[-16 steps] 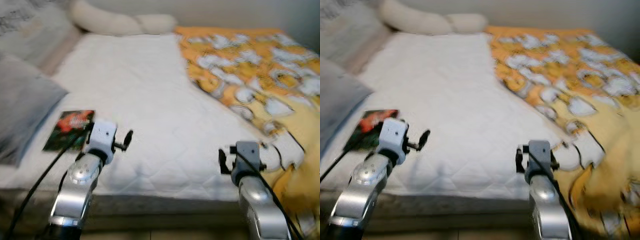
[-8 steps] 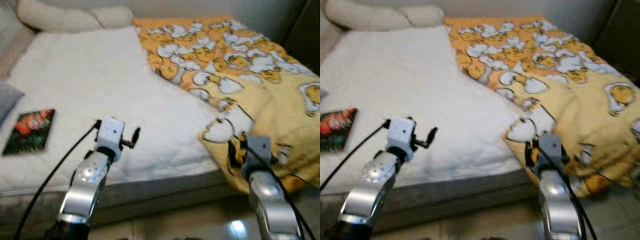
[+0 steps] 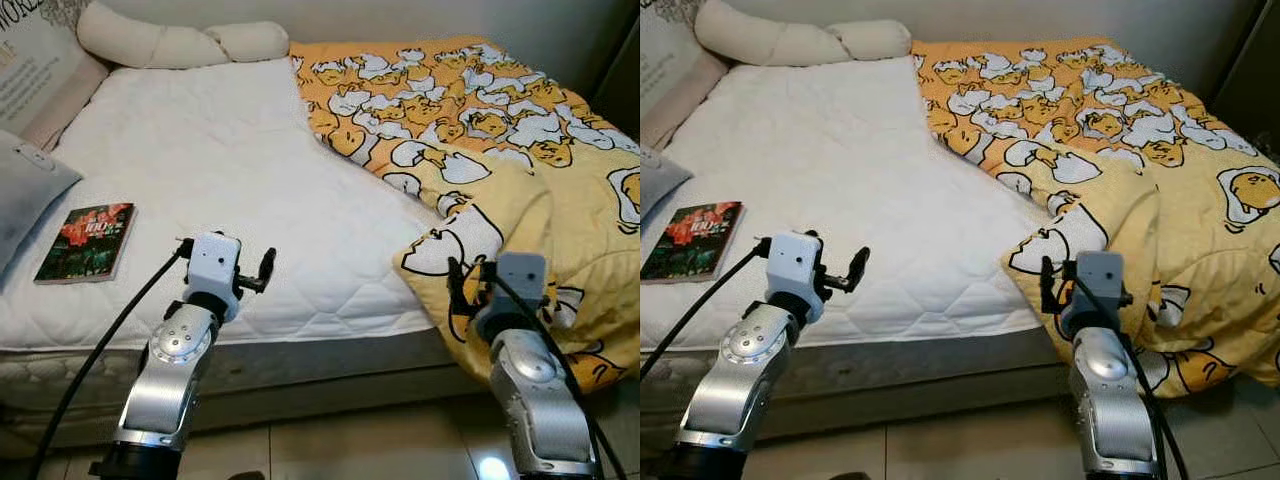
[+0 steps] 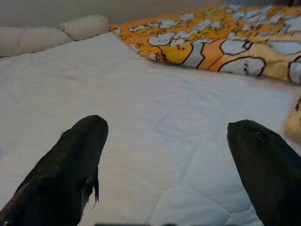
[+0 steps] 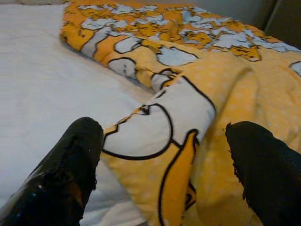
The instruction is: Clean up the room
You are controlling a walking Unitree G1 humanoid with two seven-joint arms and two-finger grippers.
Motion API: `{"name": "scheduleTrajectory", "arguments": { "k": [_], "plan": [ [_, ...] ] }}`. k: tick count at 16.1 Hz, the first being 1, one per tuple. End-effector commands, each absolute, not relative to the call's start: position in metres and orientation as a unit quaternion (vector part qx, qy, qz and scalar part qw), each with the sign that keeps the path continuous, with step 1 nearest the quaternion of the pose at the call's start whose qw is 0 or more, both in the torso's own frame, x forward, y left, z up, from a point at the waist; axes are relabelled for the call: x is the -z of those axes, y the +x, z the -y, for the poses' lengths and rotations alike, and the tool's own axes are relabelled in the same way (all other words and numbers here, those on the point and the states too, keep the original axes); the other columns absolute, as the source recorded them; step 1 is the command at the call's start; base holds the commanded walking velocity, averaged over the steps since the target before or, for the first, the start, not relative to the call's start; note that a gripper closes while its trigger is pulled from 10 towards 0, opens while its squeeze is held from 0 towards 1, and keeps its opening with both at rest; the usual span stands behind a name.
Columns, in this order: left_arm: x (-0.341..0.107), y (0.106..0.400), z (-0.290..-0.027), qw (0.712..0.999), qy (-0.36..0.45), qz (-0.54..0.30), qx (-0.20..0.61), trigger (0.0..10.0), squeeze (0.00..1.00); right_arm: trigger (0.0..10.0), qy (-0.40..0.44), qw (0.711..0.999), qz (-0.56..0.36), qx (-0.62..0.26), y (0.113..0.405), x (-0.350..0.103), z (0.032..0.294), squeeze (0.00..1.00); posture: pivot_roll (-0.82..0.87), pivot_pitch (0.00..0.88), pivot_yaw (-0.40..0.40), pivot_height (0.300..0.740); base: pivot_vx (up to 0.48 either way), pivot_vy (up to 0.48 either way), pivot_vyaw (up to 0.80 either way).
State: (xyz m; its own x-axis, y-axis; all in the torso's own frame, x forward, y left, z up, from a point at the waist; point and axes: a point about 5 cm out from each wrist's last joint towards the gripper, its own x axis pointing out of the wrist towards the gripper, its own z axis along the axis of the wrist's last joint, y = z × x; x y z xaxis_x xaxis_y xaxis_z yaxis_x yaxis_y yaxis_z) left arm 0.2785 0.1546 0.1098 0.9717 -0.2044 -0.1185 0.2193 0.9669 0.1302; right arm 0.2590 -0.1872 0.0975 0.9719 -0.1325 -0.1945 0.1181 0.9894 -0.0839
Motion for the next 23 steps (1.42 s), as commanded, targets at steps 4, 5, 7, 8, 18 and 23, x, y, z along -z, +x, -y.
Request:
{"name": "scheduleTrajectory", "arguments": {
  "k": [4, 5, 7, 8, 18, 23],
  "plan": [
    [-0.107, 0.276, -0.166, 0.993, 0.054, -0.055, 0.093, 10.0, 0.24, 10.0, -0.038, 0.996, -0.077, 0.02, 0.26, -0.101, 0.179, 0.0, -0.01, 0.0, 0.011, 0.74, 0.131, 0.0, 0.0],
    [-0.107, 0.275, -0.166, 0.993, 0.053, -0.054, 0.093, 10.0, 0.24, 10.0, -0.035, 0.996, -0.077, 0.021, 0.261, -0.1, 0.179, 0.0, -0.01, 0.0, 0.006, 0.74, 0.289, 0.0, 0.0],
    [-0.107, 0.274, -0.164, 0.993, 0.051, -0.053, 0.096, 10.0, 0.24, 10.0, -0.029, 0.996, -0.078, 0.02, 0.262, -0.1, 0.179, 0.0, 0.0, 0.0, -0.001, 0.74, 0.292, 0.0, 0.0],
    [-0.107, 0.273, -0.164, 0.992, 0.053, -0.054, 0.098, 10.0, 0.24, 10.0, -0.036, 0.996, -0.084, 0.019, 0.262, -0.098, 0.18, 0.0, 0.0, 0.0, -0.003, 0.74, 0.296, 0.0, 0.0],
    [-0.106, 0.272, -0.163, 0.991, 0.056, -0.055, 0.109, 10.0, 0.24, 10.0, -0.071, 0.993, -0.094, 0.003, 0.261, -0.093, 0.175, 0.0, 0.0, 0.0, 0.006, 0.74, 0.292, 0.0, 0.05],
    [-0.105, 0.272, -0.163, 0.99, 0.06, -0.056, 0.116, 10.0, 0.24, 10.0, -0.063, 0.993, -0.104, 0.012, 0.26, -0.088, 0.176, 0.0, 0.01, 0.0, 0.01, 0.74, 0.292, 0.0, 0.09]
  ]
}}
